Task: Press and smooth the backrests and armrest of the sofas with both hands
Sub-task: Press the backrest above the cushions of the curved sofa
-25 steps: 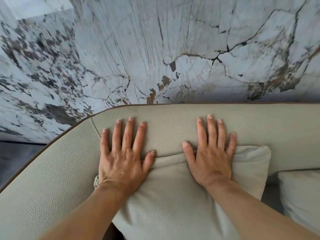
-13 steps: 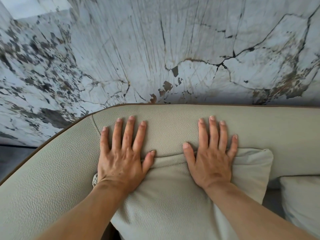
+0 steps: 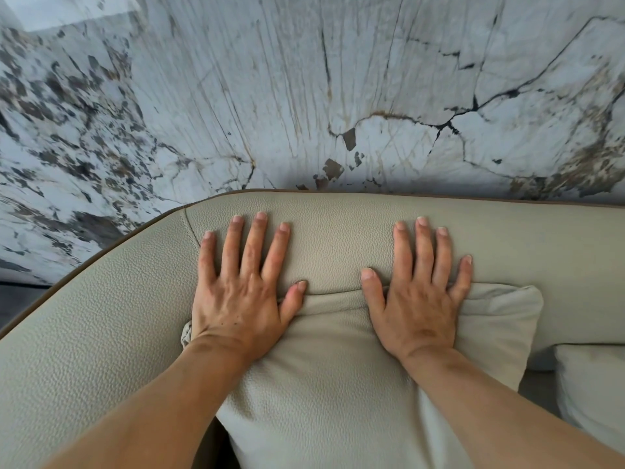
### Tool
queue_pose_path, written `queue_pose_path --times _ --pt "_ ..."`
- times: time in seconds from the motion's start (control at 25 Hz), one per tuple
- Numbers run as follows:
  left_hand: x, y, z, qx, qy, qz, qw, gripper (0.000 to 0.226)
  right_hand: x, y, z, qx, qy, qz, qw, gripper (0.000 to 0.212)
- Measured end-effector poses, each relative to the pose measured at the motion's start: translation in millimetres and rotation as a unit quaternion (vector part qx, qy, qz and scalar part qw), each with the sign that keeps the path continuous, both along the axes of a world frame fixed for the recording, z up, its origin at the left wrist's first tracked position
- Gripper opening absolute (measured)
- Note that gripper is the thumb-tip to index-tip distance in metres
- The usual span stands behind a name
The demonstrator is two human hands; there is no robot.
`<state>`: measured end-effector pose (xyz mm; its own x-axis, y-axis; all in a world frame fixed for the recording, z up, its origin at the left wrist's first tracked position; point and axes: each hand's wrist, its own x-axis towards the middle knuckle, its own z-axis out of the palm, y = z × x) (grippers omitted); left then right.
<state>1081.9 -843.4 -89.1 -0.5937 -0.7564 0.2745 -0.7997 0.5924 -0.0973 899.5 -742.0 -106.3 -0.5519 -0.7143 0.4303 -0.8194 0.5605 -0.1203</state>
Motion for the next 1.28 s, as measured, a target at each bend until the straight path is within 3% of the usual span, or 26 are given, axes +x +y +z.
queue_pose_path --times 1.0,1.28 --pt "-22.2 -49.9 -2.6 -0.012 0.002 -0.028 1.000 0.076 -20.5 -42.5 -10.2 -0.022 -0.004 -0.013 1.000 0.074" --pt "-16.5 -42.2 15.0 0.069 -0.040 -0.003 0.997 0.072 -24.4 -35.2 7.9 0.108 -0.077 0.002 0.991 0.076"
